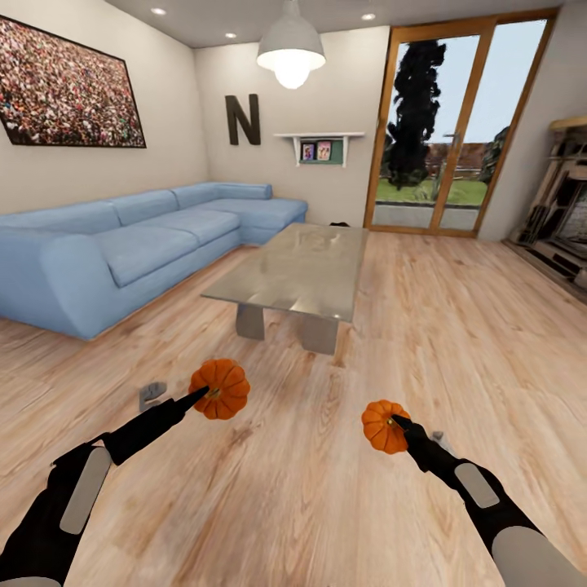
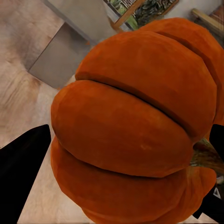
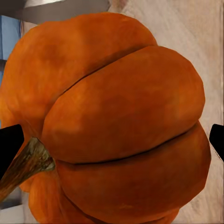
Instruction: Place each of the two pumpkins and all three candles from the living room inside a cabinet in the living room (use any cabinet), then make sure every cabinet is closed, and position the cauldron so it is next to a table in the living room.
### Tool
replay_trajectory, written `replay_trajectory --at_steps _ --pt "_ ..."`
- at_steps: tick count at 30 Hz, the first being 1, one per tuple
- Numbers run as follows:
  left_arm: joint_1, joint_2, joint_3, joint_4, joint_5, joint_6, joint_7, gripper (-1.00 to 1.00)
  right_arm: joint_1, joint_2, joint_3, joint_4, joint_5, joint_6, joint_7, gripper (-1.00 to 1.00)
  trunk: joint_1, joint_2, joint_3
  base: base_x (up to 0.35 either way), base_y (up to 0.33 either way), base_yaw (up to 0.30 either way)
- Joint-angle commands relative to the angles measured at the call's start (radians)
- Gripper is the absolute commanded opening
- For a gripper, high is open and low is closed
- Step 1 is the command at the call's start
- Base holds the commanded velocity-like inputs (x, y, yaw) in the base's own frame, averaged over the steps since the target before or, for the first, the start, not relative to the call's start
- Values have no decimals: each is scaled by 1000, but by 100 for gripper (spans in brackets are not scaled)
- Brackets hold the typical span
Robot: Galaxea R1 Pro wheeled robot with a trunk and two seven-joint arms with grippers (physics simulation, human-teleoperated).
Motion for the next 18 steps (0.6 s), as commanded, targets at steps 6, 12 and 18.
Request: replay_trajectory --at_steps 6,12,18 --pt "0 -1 1 1 5 6 1 -100 -1 -1 -6 1 -7 8 0 -100 0 0 2 -50 78 -290" --pt "0 -1 1 2 5 6 1 -100 -1 -1 -6 1 -8 8 0 -100 0 0 5 -86 169 -290" --pt "0 0 1 2 5 6 1 -100 -1 -1 -7 1 -8 8 0 -100 0 0 8 -121 253 -290"
